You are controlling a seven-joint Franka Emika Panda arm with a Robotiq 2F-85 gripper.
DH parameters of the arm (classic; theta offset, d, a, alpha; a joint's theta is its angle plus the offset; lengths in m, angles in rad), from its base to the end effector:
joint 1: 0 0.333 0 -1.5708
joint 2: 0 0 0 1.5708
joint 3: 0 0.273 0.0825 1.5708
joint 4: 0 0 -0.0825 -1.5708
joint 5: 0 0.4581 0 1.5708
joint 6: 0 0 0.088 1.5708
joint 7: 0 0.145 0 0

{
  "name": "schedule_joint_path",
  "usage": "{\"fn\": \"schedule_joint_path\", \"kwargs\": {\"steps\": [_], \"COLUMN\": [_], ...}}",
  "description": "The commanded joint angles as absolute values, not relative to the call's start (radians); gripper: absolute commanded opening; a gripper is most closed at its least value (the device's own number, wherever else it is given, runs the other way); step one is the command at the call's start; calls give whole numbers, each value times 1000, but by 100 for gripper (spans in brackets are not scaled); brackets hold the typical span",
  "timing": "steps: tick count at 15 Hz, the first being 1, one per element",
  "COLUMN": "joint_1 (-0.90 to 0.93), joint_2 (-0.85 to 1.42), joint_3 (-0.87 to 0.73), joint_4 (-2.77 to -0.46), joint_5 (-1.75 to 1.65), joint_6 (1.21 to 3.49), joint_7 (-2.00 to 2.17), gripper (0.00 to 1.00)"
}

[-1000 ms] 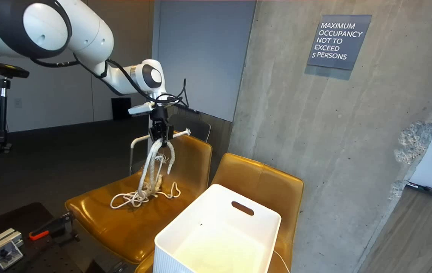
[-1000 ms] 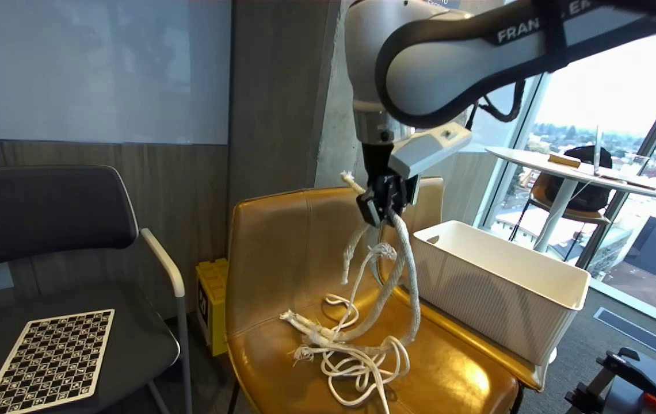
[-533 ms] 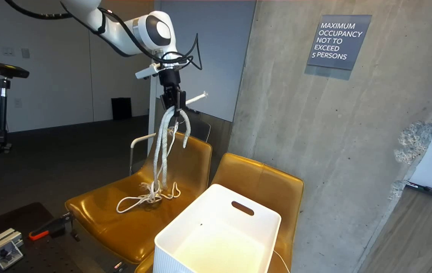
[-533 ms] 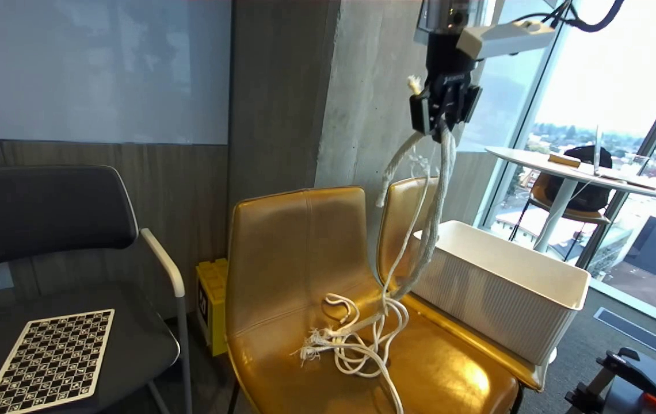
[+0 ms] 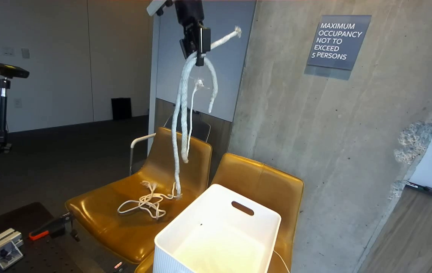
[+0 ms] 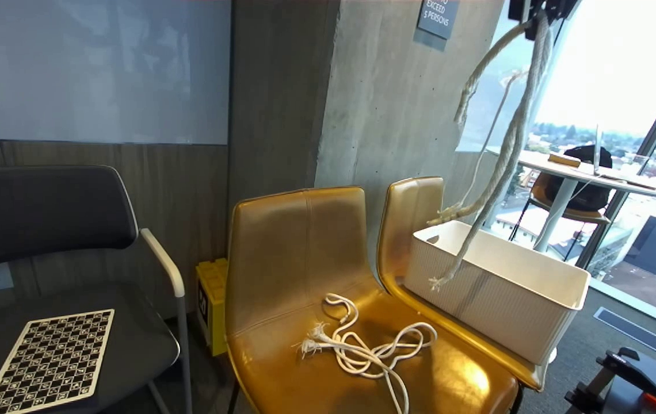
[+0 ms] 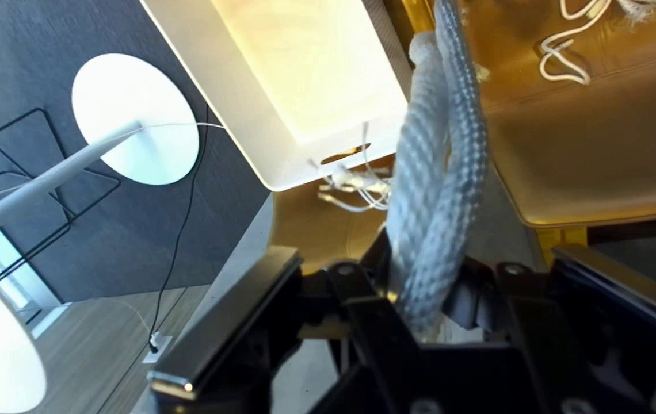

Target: Put the string into the basket

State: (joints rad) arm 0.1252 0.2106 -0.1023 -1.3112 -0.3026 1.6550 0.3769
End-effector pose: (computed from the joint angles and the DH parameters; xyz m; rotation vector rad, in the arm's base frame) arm 0.6979 -0.0184 0.5633 2.7952 -0.4871 0.2799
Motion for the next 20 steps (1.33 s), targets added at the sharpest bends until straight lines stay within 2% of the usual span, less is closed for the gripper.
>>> {"fn": "schedule_joint_path", "kwargs": {"steps": [1, 5, 10, 15, 20], "joint_1": [63, -66, -183, -175, -182], "joint_2": [158, 188, 259, 310, 390], "joint_3": [-138, -226, -275, -246, -202], "joint_4": [-1212, -1113, -1176, -1367, -1439], "joint_5": [-293, -240, -167, -184, -179], "joint_6": [1562, 1567, 1626, 1721, 1747], "joint_7": [264, 90, -31, -30, -28], "gripper": [2, 2, 2, 2, 2]}}
